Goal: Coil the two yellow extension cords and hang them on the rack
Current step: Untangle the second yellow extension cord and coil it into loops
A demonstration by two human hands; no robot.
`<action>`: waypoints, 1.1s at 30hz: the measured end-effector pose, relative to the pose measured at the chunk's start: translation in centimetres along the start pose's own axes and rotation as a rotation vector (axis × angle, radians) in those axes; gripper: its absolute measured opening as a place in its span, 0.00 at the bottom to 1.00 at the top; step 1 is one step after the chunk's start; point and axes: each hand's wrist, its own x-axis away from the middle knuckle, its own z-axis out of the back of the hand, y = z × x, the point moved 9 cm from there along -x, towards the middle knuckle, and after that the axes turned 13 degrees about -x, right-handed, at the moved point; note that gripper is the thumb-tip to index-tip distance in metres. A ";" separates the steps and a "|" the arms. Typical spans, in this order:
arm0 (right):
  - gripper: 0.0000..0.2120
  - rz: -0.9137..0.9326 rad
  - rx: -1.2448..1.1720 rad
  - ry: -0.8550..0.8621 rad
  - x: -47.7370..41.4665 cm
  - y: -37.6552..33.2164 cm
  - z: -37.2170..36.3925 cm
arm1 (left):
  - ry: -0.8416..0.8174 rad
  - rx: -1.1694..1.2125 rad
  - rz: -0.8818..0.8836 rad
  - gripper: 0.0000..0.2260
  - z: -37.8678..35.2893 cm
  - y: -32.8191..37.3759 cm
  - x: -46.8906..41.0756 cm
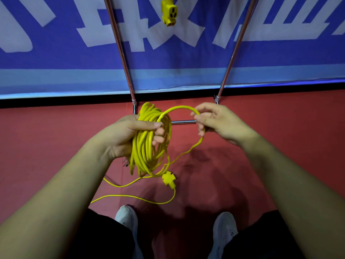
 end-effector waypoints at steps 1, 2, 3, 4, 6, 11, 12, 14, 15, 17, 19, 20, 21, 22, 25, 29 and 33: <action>0.05 0.041 -0.039 0.050 -0.1 -0.6 0.1 | 0.000 -0.032 -0.003 0.33 -0.3 0.1 0.2; 0.06 0.081 -0.034 0.084 -0.1 -1.2 0.1 | 0.003 -0.033 -0.013 0.28 -0.5 0.2 0.3; 0.07 0.115 0.001 0.094 -0.1 -1.7 -0.2 | 0.007 -0.007 -0.024 0.22 -0.8 0.3 0.4; 0.08 0.140 0.044 0.082 -0.1 -2.1 -0.8 | 0.012 0.025 -0.029 0.17 -1.2 0.3 0.5; 0.07 0.160 0.078 0.044 0.1 -2.4 -2.4 | 0.014 0.080 -0.028 0.15 -1.7 0.2 0.4; 0.03 0.223 0.182 -0.080 0.1 -3.4 -5.5 | 0.002 0.124 -0.013 0.13 -3.0 -0.4 0.3; 0.03 0.223 0.206 -0.090 0.0 -3.5 -5.7 | 0.002 0.145 -0.010 0.13 -3.1 -0.5 0.3; 0.08 0.215 0.218 -0.060 0.0 -3.4 -5.2 | -0.011 0.213 -0.015 0.10 -3.2 -0.5 0.1; 0.10 0.210 0.197 -0.055 0.0 -3.4 -5.0 | -0.016 0.239 -0.021 0.11 -3.2 -0.4 0.0; 0.10 0.188 0.171 -0.081 0.0 -3.2 -4.9 | -0.048 0.264 -0.048 0.17 -3.1 0.1 -0.1; 0.08 0.124 0.254 -0.130 0.0 -2.2 -4.1 | -0.091 0.296 -0.096 0.20 -2.8 0.8 -0.1; 0.08 0.074 0.358 -0.164 0.0 -1.3 -3.5 | -0.095 0.322 -0.118 0.19 -2.5 1.1 0.0; 0.08 0.011 0.475 -0.204 0.1 -0.1 -2.6 | -0.092 0.352 -0.134 0.18 -2.2 1.4 0.0; 0.09 -0.048 0.551 -0.235 0.3 1.0 -1.8 | -0.087 0.371 -0.143 0.18 -1.8 1.6 0.0; 0.05 -0.061 0.405 -0.150 0.3 1.3 0.1 | -0.082 0.290 -0.126 0.22 -1.4 1.4 0.3; 0.05 0.096 0.052 0.055 0.1 -1.5 0.4 | -0.037 0.085 -0.063 0.26 -1.7 0.8 0.8; 0.05 0.181 0.250 0.003 0.2 -2.7 -2.1 | -0.019 0.121 -0.010 0.14 -2.3 0.1 0.9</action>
